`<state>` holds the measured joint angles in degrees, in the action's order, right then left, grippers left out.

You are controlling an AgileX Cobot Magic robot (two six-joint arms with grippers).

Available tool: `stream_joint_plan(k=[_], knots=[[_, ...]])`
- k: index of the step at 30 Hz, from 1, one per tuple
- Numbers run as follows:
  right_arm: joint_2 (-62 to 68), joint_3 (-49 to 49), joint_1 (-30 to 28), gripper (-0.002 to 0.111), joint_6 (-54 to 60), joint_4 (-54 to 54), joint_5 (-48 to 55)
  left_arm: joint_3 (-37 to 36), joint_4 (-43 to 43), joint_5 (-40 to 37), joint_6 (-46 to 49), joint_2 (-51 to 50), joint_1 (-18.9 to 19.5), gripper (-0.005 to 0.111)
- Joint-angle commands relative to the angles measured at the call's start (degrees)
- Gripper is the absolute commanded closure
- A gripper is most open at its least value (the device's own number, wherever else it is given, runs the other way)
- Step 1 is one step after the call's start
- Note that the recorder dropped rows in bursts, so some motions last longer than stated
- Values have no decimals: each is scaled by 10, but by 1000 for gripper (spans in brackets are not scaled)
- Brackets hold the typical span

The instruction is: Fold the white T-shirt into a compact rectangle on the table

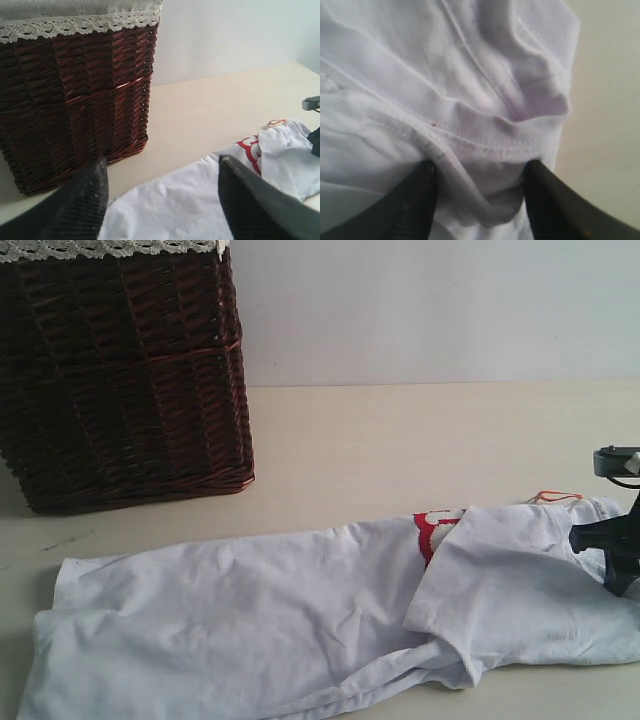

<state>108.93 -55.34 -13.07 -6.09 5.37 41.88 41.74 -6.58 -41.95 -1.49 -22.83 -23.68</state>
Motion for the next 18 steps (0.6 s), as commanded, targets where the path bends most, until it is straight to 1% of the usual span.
stream_joint_plan(k=[1,3,5,11,18], knots=[[20,4,-2,81,15,7,-3,-2,-1,5,-4,2,-3,45],[20,4,-2,97,19,9,4,-2,-2,2,-4,2,-3,45],[20,4,-2,108,19,9,10,-2,-4,0,-6,2,-3,45],[-13,-22,-2,108,61,-32,48,-2,-12,-2,-6,2,-3,45],[-98,-23,-2,108,61,-19,49,-2,-22,-7,-6,2,-3,45]])
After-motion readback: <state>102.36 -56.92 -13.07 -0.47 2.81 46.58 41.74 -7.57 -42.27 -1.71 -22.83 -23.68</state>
